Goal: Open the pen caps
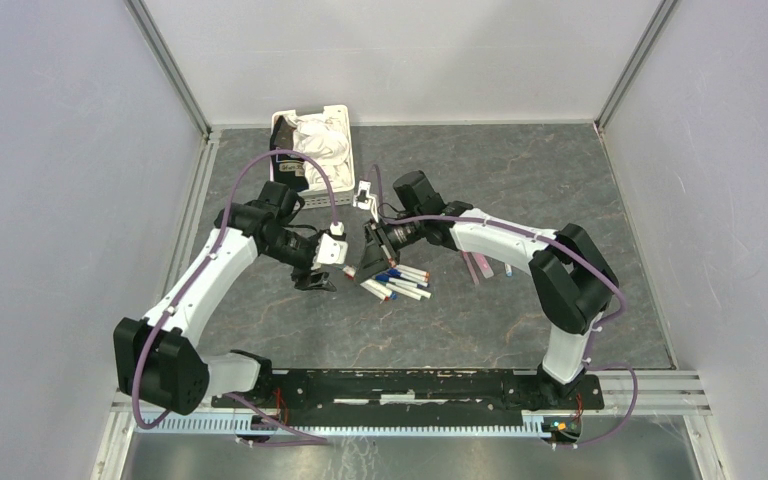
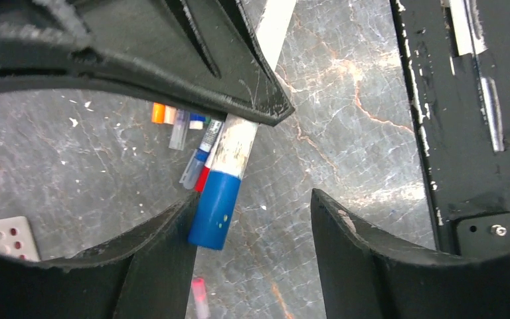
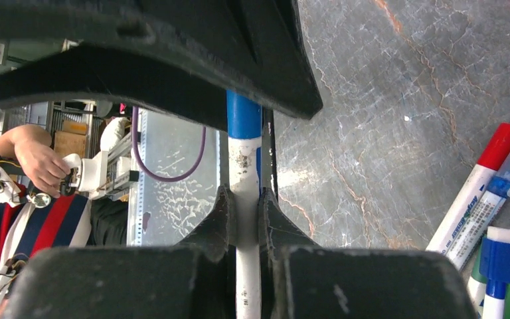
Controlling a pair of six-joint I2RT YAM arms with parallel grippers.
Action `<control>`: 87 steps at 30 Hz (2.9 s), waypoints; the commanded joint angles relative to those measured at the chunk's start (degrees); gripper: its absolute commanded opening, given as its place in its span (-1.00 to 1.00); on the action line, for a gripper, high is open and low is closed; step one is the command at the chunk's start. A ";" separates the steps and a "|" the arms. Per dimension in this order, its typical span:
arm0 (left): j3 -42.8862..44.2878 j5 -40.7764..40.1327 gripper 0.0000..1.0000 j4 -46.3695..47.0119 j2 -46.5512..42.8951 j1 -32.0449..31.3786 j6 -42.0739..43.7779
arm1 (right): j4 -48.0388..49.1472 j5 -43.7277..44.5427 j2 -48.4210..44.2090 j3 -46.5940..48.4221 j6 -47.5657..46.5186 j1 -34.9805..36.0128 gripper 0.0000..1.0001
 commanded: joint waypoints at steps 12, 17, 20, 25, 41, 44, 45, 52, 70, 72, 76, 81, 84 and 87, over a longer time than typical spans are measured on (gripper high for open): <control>-1.23 -13.12 -0.11 4.56 -2.45 -7.84 4.66 | -13.40 0.03 3.99 8.68 -6.66 0.04 -1.00; -0.83 -12.90 -0.52 4.52 -2.40 -8.30 5.08 | -13.07 0.11 4.98 8.99 -5.90 0.29 -1.00; -1.11 -12.85 -0.80 4.50 -2.29 -9.02 5.11 | -13.08 0.02 5.53 9.44 -5.73 0.45 -1.00; -2.49 -17.52 -0.95 4.74 -1.63 -8.77 6.32 | -15.68 0.02 5.04 8.58 -8.73 0.25 -1.00; 1.33 -16.68 -0.96 7.31 5.19 7.70 12.10 | -13.38 5.15 -5.46 -6.38 -10.47 -4.72 -1.00; -0.54 -12.02 -0.95 12.33 6.67 7.69 6.28 | -15.43 15.62 -8.46 -7.28 -10.11 -8.77 -1.00; -1.38 -11.01 -0.96 14.47 7.25 7.62 4.55 | -15.26 19.08 -9.80 -8.09 -8.80 -10.77 -1.00; -2.48 -11.29 -0.86 26.86 15.78 6.83 -6.70 | -16.04 46.06 -18.50 -14.02 -5.57 -24.15 -1.00; -2.00 -15.29 -0.16 35.59 26.94 6.56 -14.68 | -10.72 62.66 -11.26 -18.25 -5.69 -30.92 -1.00; -1.05 -14.83 0.02 34.64 26.92 6.56 -15.71 | -10.62 63.14 -10.39 -18.25 -5.82 -30.93 -1.00; 1.82 -11.95 0.48 30.81 25.20 6.56 -16.78 | -10.45 64.18 -9.87 -18.59 -6.26 -30.89 -1.00; 8.71 -8.49 0.99 25.71 21.15 6.65 -21.79 | -10.18 63.74 -10.26 -19.04 -6.22 -30.75 -0.83; 15.06 -10.16 1.00 23.77 19.73 6.84 -29.27 | -10.11 62.98 -11.35 -19.13 -6.11 -30.38 -0.62; 20.22 -14.38 1.00 23.76 17.70 7.37 -36.74 | -10.29 62.86 -13.10 -18.57 -6.02 -29.80 -0.48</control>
